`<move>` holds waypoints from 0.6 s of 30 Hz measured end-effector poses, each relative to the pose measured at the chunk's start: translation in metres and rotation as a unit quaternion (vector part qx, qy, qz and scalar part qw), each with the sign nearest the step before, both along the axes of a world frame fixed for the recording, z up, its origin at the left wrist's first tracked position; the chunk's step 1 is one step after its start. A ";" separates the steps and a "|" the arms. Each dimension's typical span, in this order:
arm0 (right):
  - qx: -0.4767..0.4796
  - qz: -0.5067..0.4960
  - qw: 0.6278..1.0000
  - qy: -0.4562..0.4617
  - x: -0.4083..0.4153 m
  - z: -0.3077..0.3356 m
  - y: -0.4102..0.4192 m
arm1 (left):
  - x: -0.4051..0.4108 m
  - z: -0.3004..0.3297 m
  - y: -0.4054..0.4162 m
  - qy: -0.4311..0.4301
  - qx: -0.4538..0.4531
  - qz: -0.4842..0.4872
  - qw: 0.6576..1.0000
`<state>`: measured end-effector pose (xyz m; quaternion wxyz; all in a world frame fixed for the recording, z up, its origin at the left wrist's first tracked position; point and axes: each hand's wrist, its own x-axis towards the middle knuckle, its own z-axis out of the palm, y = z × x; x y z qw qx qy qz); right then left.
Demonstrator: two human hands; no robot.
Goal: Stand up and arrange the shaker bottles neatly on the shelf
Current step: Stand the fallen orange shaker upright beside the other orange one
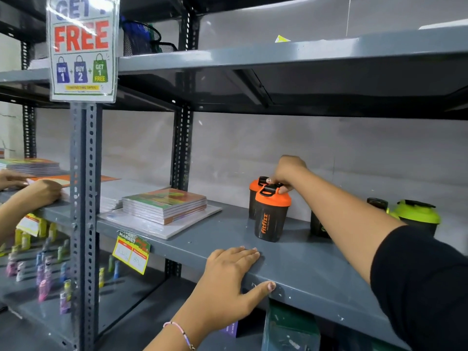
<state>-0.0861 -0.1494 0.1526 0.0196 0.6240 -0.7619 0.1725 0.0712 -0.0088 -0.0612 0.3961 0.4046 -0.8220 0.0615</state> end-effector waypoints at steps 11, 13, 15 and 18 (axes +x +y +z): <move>0.008 -0.005 0.999 -0.038 0.010 0.005 0.023 | 0.004 0.002 -0.018 -0.001 0.001 0.004 1.000; -0.034 -0.003 0.998 -0.057 0.007 0.003 0.043 | 0.005 -0.001 -0.016 -0.009 0.010 0.005 1.000; -0.102 0.035 0.992 -0.071 0.008 0.000 0.067 | 0.011 -0.002 -0.012 -0.011 0.021 0.010 1.000; -0.198 0.108 0.968 -0.108 0.014 -0.022 0.107 | 0.035 -0.006 -0.006 -0.011 0.032 0.051 0.998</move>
